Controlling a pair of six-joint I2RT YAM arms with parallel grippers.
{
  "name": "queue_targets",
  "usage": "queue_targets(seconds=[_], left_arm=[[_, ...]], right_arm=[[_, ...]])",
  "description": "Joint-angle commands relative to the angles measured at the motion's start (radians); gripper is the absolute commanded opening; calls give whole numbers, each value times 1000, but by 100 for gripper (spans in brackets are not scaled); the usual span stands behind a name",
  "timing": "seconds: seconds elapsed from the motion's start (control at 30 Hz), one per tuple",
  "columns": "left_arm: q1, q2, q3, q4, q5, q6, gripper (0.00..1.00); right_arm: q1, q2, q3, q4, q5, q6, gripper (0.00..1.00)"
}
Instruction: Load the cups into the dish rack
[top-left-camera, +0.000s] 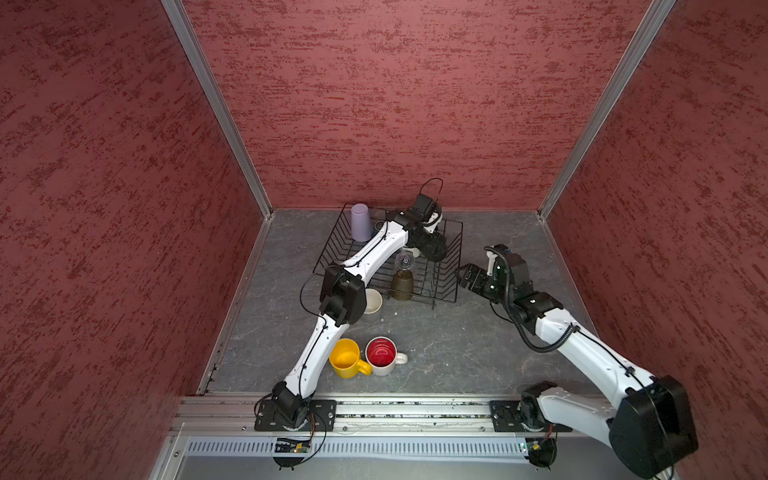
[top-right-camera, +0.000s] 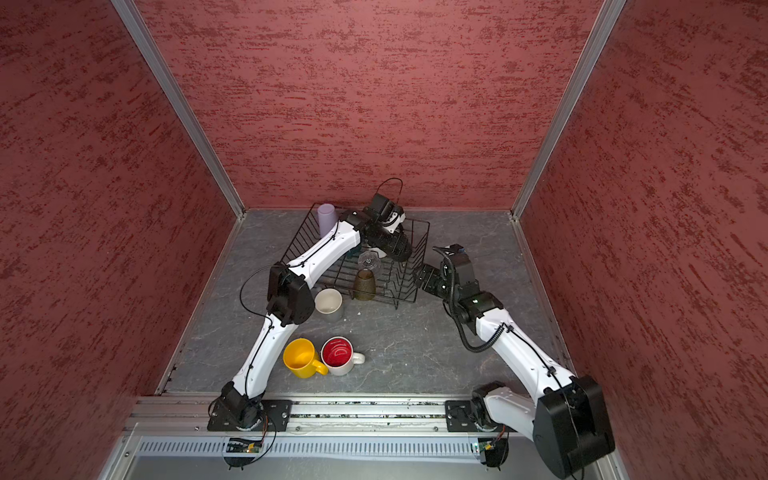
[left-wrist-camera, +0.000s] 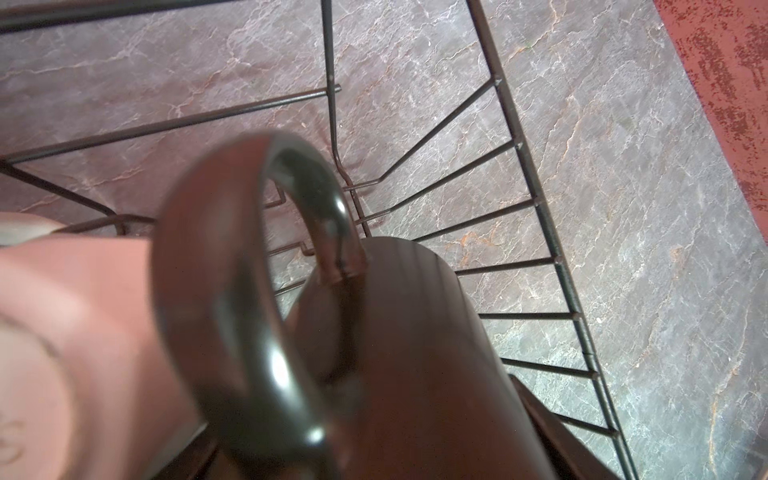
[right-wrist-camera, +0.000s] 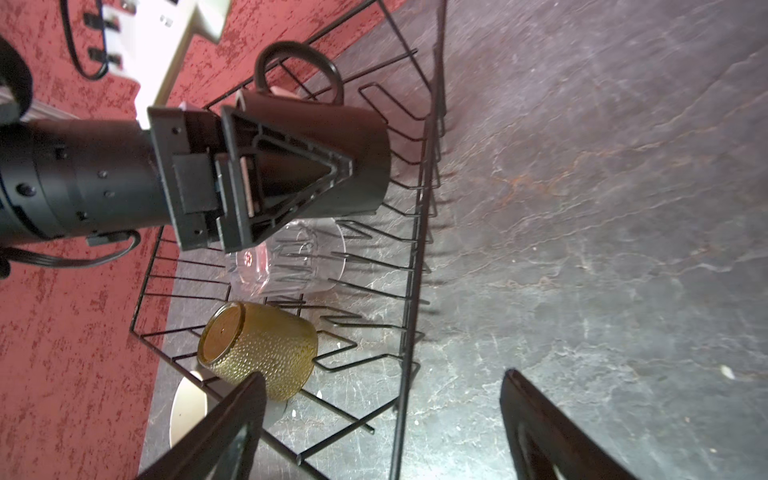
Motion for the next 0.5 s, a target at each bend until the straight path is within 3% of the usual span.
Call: queue_targets(seconds=[0.0, 0.47], left_arm=[[-10, -59, 69, 27, 63, 6, 0], [-15, -60, 102, -97, -1, 68, 0]], right_arm=[[-24, -22, -19, 7, -38, 13, 90], [-57, -33, -44, 10, -63, 11, 91]])
